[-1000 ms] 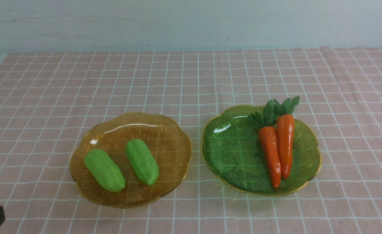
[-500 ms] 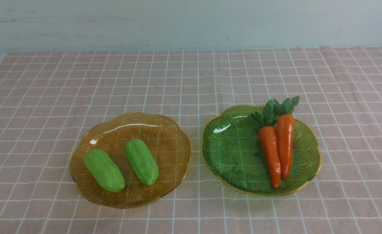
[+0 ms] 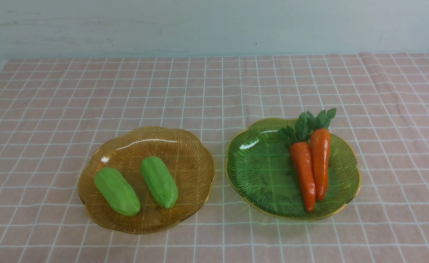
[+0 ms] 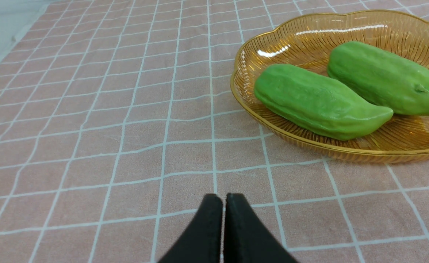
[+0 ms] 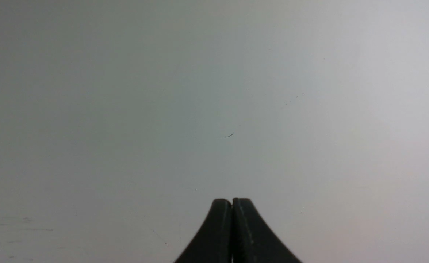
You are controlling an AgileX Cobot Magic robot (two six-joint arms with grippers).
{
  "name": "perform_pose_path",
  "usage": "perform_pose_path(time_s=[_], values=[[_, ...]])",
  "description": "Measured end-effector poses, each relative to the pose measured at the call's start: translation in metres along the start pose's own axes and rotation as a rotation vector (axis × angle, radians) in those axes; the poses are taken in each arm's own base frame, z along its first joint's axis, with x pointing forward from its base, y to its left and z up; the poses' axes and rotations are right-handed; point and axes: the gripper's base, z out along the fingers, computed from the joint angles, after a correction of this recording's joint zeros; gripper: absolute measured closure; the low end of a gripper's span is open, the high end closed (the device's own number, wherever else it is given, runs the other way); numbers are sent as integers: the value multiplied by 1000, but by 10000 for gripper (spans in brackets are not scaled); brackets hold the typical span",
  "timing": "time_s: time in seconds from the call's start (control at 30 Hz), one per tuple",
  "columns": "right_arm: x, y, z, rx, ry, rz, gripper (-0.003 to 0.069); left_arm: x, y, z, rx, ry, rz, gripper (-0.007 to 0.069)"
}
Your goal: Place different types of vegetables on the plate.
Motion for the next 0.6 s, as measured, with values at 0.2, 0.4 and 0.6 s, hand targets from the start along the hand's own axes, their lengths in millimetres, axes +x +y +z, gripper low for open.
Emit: perform_pose_path(time_s=[0.2, 0.4, 0.6], values=[[8, 0, -1, 7, 63, -53, 674, 0, 0, 0, 0, 0, 0, 628], [37, -6, -5, 89, 207, -99, 674, 0, 0, 0, 0, 0, 0, 628], [109, -19, -21, 210, 452, -119, 674, 0, 0, 0, 0, 0, 0, 628]])
